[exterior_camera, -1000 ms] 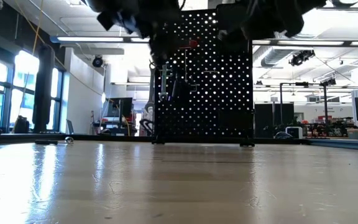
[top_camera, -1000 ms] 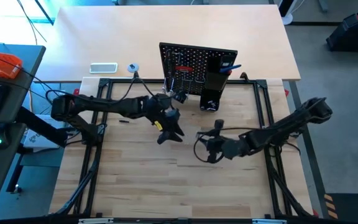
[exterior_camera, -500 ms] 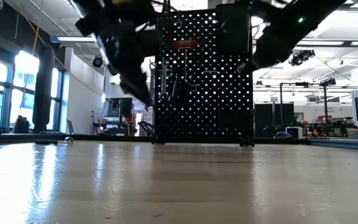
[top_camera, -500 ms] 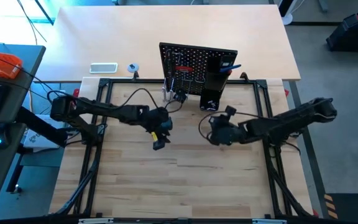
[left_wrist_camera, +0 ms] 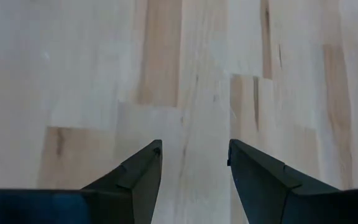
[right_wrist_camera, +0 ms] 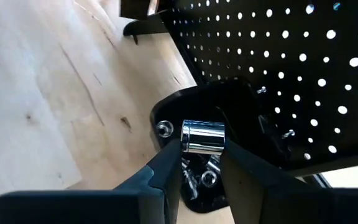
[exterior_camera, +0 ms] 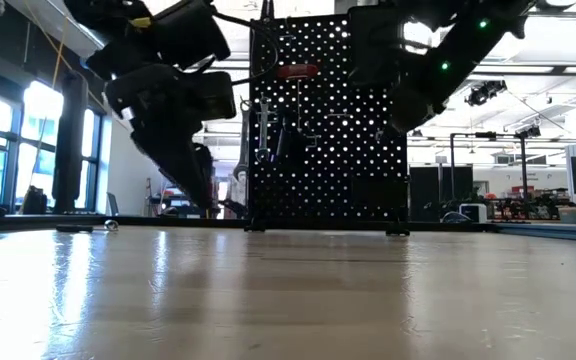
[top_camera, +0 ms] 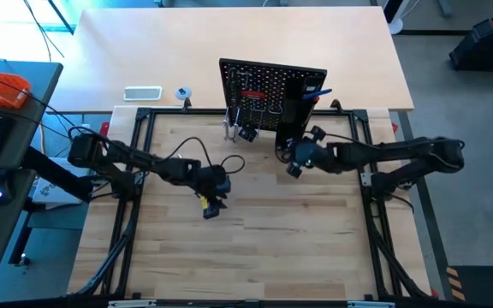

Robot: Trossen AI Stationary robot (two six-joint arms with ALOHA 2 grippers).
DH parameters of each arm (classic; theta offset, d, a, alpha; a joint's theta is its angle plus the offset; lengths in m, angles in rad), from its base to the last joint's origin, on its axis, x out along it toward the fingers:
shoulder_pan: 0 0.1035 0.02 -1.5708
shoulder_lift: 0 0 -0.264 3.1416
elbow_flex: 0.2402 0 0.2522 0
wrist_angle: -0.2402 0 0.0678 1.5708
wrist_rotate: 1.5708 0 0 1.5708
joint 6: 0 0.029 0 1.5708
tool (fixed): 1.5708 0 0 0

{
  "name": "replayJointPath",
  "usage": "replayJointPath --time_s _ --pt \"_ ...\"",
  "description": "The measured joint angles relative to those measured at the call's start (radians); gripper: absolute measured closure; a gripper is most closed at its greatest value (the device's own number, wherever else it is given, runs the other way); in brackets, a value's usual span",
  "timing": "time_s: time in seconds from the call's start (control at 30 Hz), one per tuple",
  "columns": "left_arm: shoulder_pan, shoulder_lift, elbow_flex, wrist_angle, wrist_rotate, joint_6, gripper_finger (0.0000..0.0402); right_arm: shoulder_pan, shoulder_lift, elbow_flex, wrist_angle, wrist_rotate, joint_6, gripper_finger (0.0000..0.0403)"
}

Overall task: Hang tools onto peg board
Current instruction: Put the socket into the bottom black bin on the peg board

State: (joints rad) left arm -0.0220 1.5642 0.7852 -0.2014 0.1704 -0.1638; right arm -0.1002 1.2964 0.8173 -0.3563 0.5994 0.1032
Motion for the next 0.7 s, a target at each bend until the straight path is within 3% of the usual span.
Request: replayJointPath --time_s 0.33,0.7 --pt "-0.057 0.000 -0.001 -0.011 -0.078 0.026 0.0222 -0.134 0.093 0.000 0.106 -0.152 -0.037 0.0305" --pt "-0.093 0.000 -0.001 -0.083 -0.119 0.027 0.0222 -0.162 0.163 0.000 0.135 -0.095 -0.007 0.0305"
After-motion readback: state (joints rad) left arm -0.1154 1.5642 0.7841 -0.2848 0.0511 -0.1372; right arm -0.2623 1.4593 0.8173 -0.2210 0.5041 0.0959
